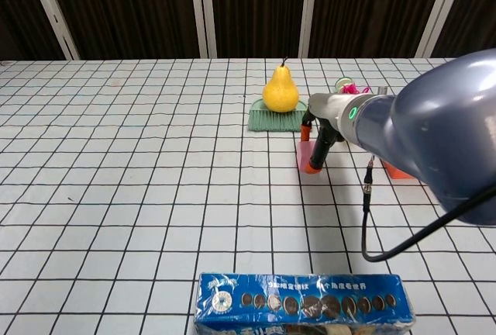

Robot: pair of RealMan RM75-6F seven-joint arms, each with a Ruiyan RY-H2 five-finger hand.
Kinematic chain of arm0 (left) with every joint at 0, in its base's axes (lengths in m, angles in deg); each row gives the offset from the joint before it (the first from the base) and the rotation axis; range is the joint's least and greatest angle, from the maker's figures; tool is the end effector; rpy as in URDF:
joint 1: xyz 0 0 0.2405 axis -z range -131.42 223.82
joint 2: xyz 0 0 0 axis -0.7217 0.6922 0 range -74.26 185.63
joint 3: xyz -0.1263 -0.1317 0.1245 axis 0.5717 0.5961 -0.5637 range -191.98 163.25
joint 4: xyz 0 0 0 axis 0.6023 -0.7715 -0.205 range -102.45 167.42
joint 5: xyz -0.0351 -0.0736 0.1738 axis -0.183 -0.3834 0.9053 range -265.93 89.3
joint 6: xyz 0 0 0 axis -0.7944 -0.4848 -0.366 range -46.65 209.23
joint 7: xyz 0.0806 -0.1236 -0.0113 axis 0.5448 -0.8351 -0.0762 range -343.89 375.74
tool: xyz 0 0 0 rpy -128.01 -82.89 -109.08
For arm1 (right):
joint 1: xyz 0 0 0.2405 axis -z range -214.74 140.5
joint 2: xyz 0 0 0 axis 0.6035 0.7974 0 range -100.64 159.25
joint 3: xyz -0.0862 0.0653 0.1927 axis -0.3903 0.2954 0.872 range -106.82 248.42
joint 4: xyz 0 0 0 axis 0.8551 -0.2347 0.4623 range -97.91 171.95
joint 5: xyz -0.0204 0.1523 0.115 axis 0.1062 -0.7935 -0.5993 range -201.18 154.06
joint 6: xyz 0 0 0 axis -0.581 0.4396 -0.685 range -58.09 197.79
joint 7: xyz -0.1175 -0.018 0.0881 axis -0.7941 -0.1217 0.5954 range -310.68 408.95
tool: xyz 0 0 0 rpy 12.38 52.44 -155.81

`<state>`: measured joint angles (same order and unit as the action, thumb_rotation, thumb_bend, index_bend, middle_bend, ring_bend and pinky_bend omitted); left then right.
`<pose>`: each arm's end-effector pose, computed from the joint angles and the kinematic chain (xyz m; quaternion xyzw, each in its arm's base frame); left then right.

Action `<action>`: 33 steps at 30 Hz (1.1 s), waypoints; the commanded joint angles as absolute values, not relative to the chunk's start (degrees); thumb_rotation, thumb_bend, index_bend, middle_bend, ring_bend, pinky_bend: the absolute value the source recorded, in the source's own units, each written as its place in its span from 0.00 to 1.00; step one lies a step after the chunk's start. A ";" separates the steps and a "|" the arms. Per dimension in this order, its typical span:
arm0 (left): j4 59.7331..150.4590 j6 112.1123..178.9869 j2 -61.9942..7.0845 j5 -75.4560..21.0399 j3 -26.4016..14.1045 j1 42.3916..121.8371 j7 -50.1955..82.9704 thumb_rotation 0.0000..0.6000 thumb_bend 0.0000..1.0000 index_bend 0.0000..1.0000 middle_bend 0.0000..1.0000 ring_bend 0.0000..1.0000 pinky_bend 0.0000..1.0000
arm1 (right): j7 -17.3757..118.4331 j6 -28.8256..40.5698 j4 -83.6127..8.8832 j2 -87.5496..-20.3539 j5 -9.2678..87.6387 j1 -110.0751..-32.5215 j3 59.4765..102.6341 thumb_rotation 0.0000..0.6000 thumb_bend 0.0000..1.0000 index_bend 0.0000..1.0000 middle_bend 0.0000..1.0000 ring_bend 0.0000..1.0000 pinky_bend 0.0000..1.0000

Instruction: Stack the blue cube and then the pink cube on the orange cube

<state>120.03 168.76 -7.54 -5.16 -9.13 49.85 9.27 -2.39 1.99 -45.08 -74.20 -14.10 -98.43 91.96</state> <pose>-0.2921 0.1832 0.1881 -0.5514 -0.3816 -0.4090 0.6190 -0.0685 -0.3394 -0.0480 0.6585 -0.5135 0.2224 0.5031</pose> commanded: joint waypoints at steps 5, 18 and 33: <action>120.04 168.66 -7.57 -5.35 -9.07 49.88 9.42 1.00 0.58 0.18 0.06 0.00 0.00 | -2.15 2.81 -44.03 -74.64 -13.47 -98.18 92.23 1.00 0.27 0.46 1.00 1.00 1.00; 120.15 168.49 -7.71 -5.34 -9.14 49.99 10.08 1.00 0.58 0.18 0.06 0.00 0.00 | -2.81 3.25 -44.96 -73.26 -13.09 -97.28 92.58 1.00 0.33 0.51 1.00 1.00 1.00; 120.21 168.66 -7.37 -5.00 -9.26 49.88 9.09 1.00 0.58 0.18 0.07 0.00 0.00 | -4.80 -2.70 -52.95 -71.53 -11.08 -98.13 93.97 1.00 0.47 0.53 1.00 1.00 1.00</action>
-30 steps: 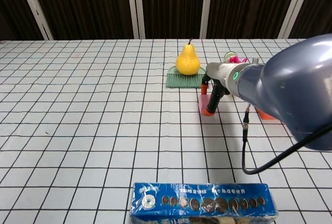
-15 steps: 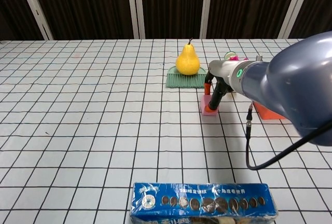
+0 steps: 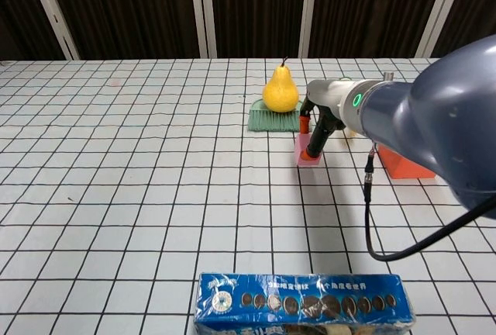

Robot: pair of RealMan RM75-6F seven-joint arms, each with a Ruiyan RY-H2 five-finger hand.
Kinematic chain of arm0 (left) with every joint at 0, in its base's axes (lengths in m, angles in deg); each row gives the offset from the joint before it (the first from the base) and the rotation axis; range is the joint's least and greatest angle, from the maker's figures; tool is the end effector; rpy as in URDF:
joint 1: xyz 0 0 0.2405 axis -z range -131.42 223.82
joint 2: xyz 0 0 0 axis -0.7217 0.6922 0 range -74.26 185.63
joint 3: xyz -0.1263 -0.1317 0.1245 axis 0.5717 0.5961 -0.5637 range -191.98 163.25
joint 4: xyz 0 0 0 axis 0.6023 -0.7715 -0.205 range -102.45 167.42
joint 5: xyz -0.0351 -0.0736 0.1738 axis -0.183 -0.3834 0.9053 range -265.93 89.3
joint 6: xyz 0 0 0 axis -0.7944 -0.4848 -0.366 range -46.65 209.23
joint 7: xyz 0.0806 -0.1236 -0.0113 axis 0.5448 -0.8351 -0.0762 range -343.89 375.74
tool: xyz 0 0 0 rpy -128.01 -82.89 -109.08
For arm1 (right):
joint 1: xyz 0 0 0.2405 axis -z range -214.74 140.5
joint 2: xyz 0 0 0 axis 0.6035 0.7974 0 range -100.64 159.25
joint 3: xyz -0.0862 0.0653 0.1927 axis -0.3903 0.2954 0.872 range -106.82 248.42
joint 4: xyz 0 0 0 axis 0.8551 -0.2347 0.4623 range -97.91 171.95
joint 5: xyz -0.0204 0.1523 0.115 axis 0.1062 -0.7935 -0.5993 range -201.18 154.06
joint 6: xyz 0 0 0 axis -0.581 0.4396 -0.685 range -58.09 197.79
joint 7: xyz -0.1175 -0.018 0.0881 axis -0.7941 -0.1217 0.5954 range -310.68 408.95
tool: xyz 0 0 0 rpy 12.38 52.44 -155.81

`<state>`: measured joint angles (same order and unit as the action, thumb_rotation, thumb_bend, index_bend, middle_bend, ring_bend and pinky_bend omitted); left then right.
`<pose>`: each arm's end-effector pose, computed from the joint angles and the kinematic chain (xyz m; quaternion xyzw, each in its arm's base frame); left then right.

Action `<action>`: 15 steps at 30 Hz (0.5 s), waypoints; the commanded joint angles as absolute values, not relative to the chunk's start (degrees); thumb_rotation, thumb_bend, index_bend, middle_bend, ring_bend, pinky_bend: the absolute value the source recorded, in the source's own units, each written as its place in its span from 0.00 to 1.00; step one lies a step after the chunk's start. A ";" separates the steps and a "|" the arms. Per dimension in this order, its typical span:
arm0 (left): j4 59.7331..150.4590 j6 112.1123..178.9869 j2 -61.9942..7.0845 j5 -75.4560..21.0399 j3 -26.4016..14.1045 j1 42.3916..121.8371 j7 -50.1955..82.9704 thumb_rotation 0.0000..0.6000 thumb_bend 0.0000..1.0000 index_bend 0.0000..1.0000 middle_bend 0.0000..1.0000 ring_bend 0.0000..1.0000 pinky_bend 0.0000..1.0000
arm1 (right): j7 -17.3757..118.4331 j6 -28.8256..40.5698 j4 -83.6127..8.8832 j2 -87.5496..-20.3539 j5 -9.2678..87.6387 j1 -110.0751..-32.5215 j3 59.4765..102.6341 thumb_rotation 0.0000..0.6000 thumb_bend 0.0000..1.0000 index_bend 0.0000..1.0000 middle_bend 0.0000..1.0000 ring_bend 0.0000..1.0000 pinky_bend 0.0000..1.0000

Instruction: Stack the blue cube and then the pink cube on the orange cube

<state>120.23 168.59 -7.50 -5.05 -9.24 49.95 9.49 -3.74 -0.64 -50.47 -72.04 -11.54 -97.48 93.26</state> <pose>-0.2913 0.1834 0.1871 -0.5536 -0.3821 -0.4079 0.6174 -0.0569 -0.3359 -0.0340 0.6634 -0.4981 0.2425 0.5030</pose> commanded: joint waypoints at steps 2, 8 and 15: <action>120.10 168.67 -7.20 -4.86 -9.29 49.87 8.54 1.00 0.58 0.18 0.07 0.00 0.00 | -5.94 -5.13 -55.24 -71.27 -11.23 -98.64 94.55 1.00 0.47 0.53 1.00 1.00 1.00; 119.87 168.67 -7.02 -4.63 -9.34 49.89 7.76 1.00 0.58 0.18 0.07 0.00 0.00 | -8.22 -10.19 -60.11 -70.44 -11.22 -99.78 96.26 1.00 0.47 0.53 1.00 1.00 1.00; 119.85 168.84 -6.82 -4.41 -9.46 49.76 7.11 1.00 0.58 0.18 0.07 0.00 0.00 | -11.36 -15.42 -65.81 -66.19 -11.77 -99.29 97.39 1.00 0.47 0.53 1.00 1.00 1.00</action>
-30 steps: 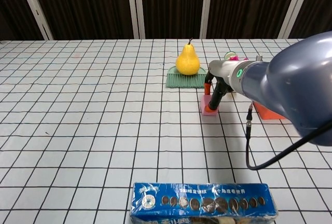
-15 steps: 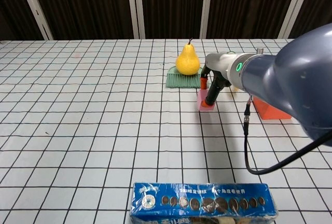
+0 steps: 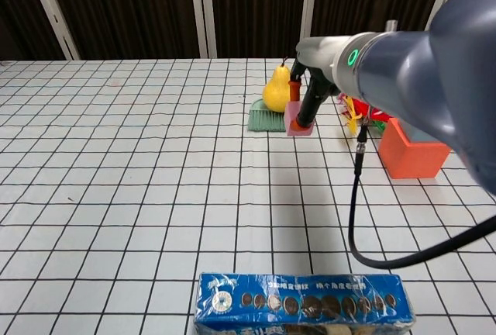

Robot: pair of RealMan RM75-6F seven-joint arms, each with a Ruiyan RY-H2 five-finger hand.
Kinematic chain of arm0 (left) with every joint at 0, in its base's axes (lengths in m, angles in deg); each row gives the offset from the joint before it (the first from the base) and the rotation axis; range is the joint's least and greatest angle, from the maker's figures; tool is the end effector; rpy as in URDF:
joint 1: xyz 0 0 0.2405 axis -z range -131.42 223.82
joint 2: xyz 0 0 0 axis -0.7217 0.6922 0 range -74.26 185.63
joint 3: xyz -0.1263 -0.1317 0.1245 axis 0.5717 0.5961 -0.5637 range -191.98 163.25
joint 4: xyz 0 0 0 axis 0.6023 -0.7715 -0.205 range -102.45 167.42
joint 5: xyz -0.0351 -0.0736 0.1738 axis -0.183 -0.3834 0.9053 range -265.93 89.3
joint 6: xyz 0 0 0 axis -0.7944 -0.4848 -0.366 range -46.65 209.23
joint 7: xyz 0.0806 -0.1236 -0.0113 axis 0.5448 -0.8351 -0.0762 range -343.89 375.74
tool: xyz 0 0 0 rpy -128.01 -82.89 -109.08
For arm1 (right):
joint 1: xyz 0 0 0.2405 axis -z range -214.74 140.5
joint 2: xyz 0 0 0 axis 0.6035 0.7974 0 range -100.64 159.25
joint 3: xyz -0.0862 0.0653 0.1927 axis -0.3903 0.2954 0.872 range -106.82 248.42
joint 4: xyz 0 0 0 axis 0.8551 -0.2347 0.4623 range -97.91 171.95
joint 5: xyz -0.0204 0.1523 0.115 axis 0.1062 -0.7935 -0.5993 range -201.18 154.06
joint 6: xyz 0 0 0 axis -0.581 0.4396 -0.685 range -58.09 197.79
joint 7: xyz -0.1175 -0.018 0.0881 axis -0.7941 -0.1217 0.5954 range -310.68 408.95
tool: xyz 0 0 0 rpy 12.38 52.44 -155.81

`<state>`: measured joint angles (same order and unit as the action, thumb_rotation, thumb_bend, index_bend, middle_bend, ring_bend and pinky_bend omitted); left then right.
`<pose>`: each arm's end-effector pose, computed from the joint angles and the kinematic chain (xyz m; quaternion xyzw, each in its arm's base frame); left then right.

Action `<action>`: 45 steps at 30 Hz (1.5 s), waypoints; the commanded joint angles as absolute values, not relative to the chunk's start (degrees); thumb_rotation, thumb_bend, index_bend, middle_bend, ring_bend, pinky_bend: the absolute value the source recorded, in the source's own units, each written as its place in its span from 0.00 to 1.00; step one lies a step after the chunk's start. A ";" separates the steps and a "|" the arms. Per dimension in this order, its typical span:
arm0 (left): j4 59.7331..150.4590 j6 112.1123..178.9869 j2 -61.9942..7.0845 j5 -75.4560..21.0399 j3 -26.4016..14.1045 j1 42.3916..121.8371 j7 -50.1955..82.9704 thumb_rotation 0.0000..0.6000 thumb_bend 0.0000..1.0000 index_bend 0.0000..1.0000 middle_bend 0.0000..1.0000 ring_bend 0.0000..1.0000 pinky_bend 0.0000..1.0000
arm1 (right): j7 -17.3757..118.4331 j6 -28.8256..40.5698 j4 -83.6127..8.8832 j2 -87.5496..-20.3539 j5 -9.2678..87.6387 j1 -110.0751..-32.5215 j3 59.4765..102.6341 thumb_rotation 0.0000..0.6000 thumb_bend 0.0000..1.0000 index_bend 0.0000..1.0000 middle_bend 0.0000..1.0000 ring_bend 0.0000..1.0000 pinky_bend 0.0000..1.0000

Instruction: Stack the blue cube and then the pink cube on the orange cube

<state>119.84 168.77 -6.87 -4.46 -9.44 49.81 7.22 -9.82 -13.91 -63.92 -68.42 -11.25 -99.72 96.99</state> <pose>-0.2922 0.1822 0.1903 -0.5523 -0.3863 -0.4158 0.6107 -0.0194 -0.3206 0.0050 0.6587 -0.4603 0.2703 0.5302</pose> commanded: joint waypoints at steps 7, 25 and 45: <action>119.97 169.15 -6.83 -4.47 -9.39 49.62 7.13 1.00 0.58 0.18 0.07 0.00 0.00 | -14.61 -15.11 -68.76 -59.39 -13.68 -96.82 95.46 1.00 0.47 0.53 1.00 1.00 1.00; 120.35 169.05 -7.28 -5.08 -9.16 49.70 8.83 1.00 0.58 0.18 0.07 0.00 0.00 | -15.69 -12.20 -73.74 -49.73 -17.08 -94.81 94.08 1.00 0.47 0.53 1.00 1.00 1.00; 120.56 169.33 -7.33 -5.84 -8.79 49.44 9.22 1.00 0.58 0.18 0.07 0.00 0.00 | -13.76 -8.75 -76.51 -42.56 -20.53 -93.81 92.93 1.00 0.48 0.53 1.00 1.00 1.00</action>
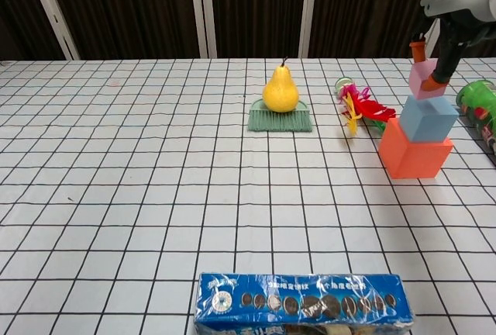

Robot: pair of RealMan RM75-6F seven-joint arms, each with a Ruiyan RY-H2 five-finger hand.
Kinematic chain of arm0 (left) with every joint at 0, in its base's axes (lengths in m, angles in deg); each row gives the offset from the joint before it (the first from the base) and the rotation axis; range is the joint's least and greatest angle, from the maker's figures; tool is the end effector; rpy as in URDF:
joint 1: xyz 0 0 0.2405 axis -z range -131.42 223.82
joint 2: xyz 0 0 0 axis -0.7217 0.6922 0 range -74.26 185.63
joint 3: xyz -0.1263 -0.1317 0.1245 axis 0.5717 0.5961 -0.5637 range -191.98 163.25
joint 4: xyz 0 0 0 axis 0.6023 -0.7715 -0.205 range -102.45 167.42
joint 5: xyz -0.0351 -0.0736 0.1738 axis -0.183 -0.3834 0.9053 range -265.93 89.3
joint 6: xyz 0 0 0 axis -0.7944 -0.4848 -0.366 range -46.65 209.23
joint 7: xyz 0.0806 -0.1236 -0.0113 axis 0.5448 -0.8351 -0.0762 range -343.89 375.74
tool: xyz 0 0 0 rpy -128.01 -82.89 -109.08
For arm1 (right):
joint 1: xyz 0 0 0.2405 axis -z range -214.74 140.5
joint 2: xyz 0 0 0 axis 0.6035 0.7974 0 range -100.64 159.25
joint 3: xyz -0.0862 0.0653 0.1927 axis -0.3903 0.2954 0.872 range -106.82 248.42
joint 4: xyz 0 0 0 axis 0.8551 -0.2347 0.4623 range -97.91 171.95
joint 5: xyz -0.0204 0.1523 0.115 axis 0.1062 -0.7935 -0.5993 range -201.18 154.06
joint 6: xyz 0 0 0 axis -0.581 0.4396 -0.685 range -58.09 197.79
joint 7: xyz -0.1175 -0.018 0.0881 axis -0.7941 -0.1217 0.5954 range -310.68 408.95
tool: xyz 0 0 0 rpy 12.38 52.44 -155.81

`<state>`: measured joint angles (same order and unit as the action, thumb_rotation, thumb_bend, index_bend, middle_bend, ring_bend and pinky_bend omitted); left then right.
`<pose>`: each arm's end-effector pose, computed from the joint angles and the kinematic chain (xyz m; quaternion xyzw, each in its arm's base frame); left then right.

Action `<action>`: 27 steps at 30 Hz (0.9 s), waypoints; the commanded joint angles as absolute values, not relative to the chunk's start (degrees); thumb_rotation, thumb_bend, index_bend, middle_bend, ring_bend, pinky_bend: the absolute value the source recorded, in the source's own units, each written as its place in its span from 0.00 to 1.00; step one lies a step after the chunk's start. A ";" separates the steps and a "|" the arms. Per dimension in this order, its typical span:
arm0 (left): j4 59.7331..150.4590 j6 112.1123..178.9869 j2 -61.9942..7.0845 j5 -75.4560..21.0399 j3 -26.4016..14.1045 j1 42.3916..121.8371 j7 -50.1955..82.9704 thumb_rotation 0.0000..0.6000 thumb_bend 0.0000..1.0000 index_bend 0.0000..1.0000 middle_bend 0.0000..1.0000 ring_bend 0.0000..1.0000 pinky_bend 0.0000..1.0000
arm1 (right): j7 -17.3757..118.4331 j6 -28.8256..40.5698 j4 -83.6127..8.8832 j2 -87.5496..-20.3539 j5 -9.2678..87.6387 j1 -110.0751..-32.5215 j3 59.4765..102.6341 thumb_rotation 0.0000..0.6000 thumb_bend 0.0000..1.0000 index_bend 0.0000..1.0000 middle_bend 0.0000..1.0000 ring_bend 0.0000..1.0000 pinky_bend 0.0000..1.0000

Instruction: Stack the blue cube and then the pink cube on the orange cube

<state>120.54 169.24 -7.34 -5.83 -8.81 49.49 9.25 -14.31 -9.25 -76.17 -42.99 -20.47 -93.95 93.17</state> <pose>-0.2924 0.1821 0.1908 -0.5429 -0.3827 -0.4113 0.6243 -0.0903 -0.3317 0.0964 0.6552 -0.4267 0.1667 0.6007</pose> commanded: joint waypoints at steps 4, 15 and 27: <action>120.60 169.53 -7.26 -5.94 -8.70 49.30 8.99 1.00 0.58 0.18 0.07 0.00 0.00 | -13.15 -7.95 -76.72 -42.02 -20.64 -93.94 92.41 1.00 0.48 0.53 1.00 1.00 1.00; 120.49 169.50 -7.24 -6.02 -8.62 49.28 8.91 1.00 0.58 0.18 0.07 0.00 0.00 | -11.94 -5.63 -74.85 -41.94 -20.35 -94.43 90.96 1.00 0.48 0.54 1.00 1.00 1.00; 120.75 169.07 -7.67 -6.60 -8.45 49.48 10.45 1.00 0.58 0.18 0.07 0.00 0.00 | -11.05 -2.89 -73.91 -39.56 -21.32 -94.68 89.43 1.00 0.49 0.54 1.00 1.00 1.00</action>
<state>120.74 169.08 -7.65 -6.59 -8.45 49.47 10.42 -11.11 -2.96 -73.85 -39.64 -21.28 -94.66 89.48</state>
